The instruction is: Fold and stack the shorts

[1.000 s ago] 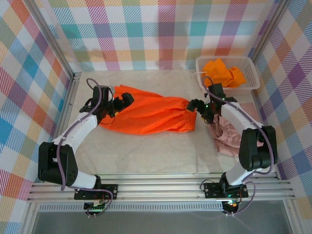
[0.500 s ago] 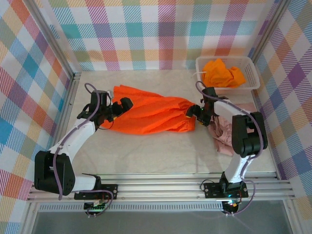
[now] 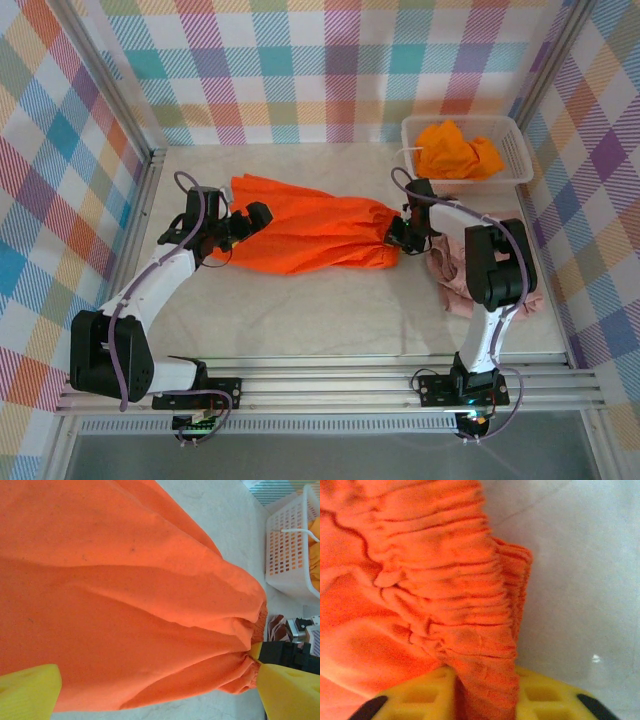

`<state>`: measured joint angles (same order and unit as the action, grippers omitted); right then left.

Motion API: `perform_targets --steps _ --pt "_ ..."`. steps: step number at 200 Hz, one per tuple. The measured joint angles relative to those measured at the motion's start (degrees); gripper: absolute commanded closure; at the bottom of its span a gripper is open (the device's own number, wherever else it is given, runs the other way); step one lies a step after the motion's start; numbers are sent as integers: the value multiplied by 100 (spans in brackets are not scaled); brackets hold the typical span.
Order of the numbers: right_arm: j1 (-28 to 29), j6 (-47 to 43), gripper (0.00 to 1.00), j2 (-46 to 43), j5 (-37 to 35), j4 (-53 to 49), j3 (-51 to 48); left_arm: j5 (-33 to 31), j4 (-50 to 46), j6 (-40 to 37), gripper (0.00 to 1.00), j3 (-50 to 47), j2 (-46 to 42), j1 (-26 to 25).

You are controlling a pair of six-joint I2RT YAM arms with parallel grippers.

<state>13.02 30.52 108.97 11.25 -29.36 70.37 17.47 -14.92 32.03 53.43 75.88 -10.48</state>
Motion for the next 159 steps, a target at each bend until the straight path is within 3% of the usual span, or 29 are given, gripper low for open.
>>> perform_targets --steps 16,49,93,159 --pt "4 -85 93 0 -15 -4 22 -37 -4 0 0 -2 -26 0" --pt "52 -319 100 -87 -186 -61 37 -61 -2 0 0 -2 -120 0" --pt "205 -848 100 -667 -791 -610 195 -59 -9 -17 0 -2 -149 0" --pt "643 -2046 100 -1613 -2157 -1777 1233 0 -151 -37 0 13 -136 -37"
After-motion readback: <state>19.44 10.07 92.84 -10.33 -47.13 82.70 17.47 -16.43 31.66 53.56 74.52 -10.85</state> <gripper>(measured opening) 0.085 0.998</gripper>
